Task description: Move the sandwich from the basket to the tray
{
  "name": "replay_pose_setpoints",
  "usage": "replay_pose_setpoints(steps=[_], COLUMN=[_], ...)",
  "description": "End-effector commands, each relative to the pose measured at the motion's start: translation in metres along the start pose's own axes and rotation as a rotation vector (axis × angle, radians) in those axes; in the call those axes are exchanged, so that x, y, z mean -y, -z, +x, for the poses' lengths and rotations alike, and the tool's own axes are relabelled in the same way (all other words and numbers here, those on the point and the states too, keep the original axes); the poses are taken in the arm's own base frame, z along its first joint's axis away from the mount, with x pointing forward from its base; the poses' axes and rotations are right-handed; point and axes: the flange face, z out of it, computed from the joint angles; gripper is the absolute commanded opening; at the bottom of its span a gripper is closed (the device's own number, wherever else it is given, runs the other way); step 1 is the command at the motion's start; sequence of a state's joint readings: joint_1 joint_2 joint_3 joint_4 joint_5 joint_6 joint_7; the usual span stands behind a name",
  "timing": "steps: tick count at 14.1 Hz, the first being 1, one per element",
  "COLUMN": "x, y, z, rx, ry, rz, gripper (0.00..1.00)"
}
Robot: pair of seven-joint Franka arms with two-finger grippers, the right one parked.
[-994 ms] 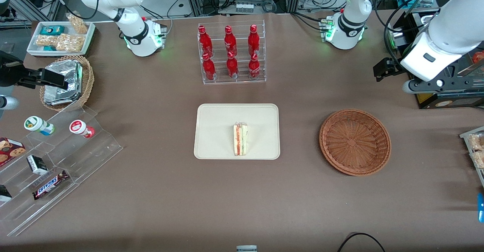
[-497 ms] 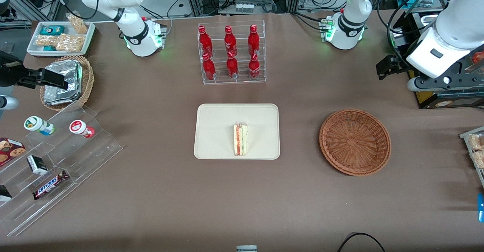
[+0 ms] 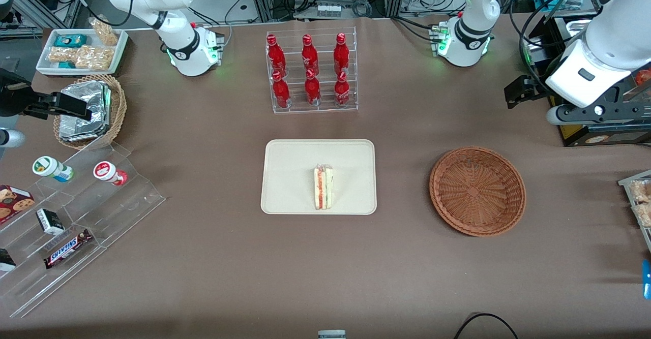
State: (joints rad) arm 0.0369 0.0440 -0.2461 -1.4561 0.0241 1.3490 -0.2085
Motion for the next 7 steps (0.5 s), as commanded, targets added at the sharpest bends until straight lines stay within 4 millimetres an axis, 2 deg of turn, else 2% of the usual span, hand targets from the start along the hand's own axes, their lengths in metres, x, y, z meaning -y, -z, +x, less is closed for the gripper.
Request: replay_pose_setpoints(steps=[1,4,7], x=[0.019,0.031,0.031], y=[0.007,0.013,0.01], z=[0.003,-0.001,-0.002], rx=[0.01,0.002,0.014], ry=[0.033,0.057,0.056], rz=[-0.024,-0.018,-0.013], gripper=[1.0,1.0,1.0])
